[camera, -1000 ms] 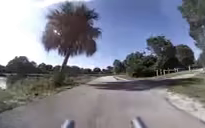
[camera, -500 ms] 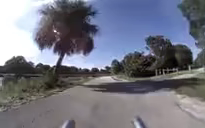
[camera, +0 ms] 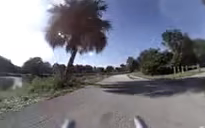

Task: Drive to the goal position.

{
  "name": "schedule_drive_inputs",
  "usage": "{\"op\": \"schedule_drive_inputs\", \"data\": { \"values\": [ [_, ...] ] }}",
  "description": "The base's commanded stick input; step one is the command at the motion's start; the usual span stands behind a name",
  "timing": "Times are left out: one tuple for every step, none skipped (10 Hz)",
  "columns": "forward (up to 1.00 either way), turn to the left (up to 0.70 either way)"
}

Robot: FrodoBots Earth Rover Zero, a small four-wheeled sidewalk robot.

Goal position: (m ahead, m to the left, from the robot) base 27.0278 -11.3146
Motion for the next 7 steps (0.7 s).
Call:
{"op": "schedule_drive_inputs", "data": {
  "values": [
    [0.85,0.0],
    [0.85,0.0],
    [0.85,0.0],
    [0.85,0.0],
    [0.85,0.0],
    [0.85,0.0],
    [0.85,0.0]
  ]
}}
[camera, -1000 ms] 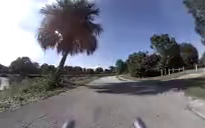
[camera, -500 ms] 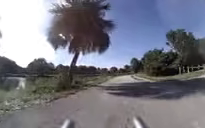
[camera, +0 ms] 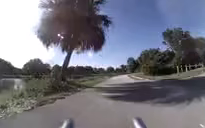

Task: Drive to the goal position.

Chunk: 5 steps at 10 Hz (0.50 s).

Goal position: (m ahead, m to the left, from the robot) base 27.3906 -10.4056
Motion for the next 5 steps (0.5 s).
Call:
{"op": "schedule_drive_inputs", "data": {
  "values": [
    [0.85,0.0],
    [0.85,0.0],
    [0.85,0.0],
    [0.85,0.0],
    [0.85,0.0]
  ]
}}
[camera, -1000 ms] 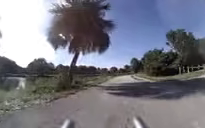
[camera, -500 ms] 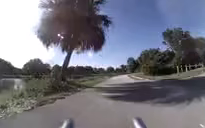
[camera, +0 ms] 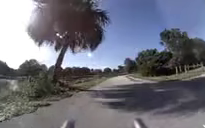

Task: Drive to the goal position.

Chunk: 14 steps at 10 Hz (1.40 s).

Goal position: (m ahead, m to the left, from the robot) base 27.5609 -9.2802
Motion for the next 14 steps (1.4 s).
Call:
{"op": "schedule_drive_inputs", "data": {
  "values": [
    [0.85,0.0],
    [0.85,0.0],
    [0.85,0.0],
    [0.85,0.0],
    [0.85,0.0],
    [0.85,0.0],
    [0.85,0.0],
    [0.85,0.0],
    [0.85,0.0],
    [0.85,0.0],
    [0.85,0.0],
    [0.85,0.0],
    [0.85,0.0],
    [0.85,0.0]
  ]
}}
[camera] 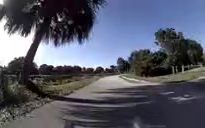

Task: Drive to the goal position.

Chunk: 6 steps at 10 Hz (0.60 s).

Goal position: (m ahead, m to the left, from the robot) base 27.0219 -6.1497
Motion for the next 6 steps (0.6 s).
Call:
{"op": "schedule_drive_inputs", "data": {
  "values": [
    [0.85,0.0],
    [0.85,0.0],
    [0.85,0.0],
    [0.85,0.0],
    [0.85,0.0],
    [0.85,0.0]
  ]
}}
